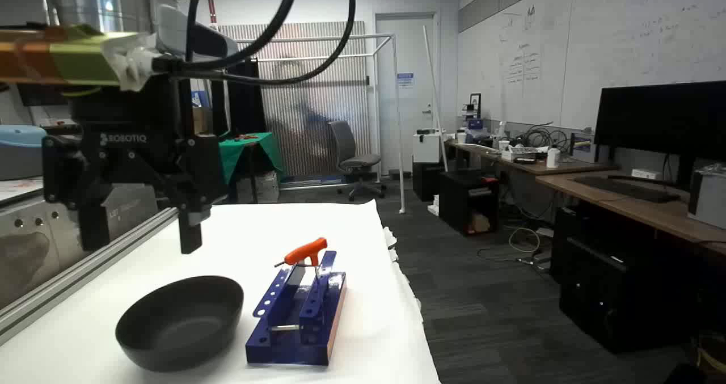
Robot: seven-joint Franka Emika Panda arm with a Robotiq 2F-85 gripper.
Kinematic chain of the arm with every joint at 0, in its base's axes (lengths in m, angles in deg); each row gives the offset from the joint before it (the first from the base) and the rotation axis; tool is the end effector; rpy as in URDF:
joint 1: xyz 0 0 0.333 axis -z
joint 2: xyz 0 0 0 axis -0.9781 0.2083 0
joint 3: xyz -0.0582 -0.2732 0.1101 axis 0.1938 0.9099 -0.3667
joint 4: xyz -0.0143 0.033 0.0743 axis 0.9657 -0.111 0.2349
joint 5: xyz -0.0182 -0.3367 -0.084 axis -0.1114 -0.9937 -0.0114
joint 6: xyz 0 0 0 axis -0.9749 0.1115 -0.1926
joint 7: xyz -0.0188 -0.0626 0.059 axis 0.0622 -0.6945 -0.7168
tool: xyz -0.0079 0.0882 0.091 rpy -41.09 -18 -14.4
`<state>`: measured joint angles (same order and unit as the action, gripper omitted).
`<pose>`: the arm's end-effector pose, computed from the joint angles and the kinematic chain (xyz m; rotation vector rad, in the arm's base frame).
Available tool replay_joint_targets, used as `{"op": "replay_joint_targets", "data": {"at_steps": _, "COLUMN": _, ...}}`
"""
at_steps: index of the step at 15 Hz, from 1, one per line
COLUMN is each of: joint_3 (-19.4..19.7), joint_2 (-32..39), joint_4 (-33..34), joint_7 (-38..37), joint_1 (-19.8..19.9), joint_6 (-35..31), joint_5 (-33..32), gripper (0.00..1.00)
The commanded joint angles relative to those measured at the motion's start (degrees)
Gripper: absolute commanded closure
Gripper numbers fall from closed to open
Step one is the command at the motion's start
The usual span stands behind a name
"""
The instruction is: Place the wrench inside the black bowl
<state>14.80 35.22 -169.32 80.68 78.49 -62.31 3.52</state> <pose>0.3245 -0.0023 0.4384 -3.1193 0.0020 0.1260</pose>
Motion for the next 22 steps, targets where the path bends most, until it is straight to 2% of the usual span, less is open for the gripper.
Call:
{"op": "replay_joint_targets", "data": {"at_steps": 1, "joint_3": 0.14, "joint_2": 0.04, "joint_4": 0.19, "joint_7": -0.06, "joint_1": -0.14, "joint_6": 0.10, "joint_5": -0.09, "gripper": 0.00}}
{"op": "replay_joint_targets", "data": {"at_steps": 13, "joint_3": 0.20, "joint_2": 1.25, "joint_4": 1.14, "joint_7": -0.49, "joint_1": -0.05, "joint_6": -0.91, "joint_5": 0.26, "gripper": 0.00}}
{"op": "replay_joint_targets", "data": {"at_steps": 18, "joint_3": 0.57, "joint_2": 12.63, "joint_4": 12.21, "joint_7": -3.05, "joint_1": 1.21, "joint_6": -7.79, "joint_5": -0.45, "gripper": 0.00}}
{"op": "replay_joint_targets", "data": {"at_steps": 22, "joint_3": 1.02, "joint_2": 24.15, "joint_4": 23.79, "joint_7": -5.35, "joint_1": 2.95, "joint_6": -5.79, "joint_5": -2.61, "gripper": 0.00}}
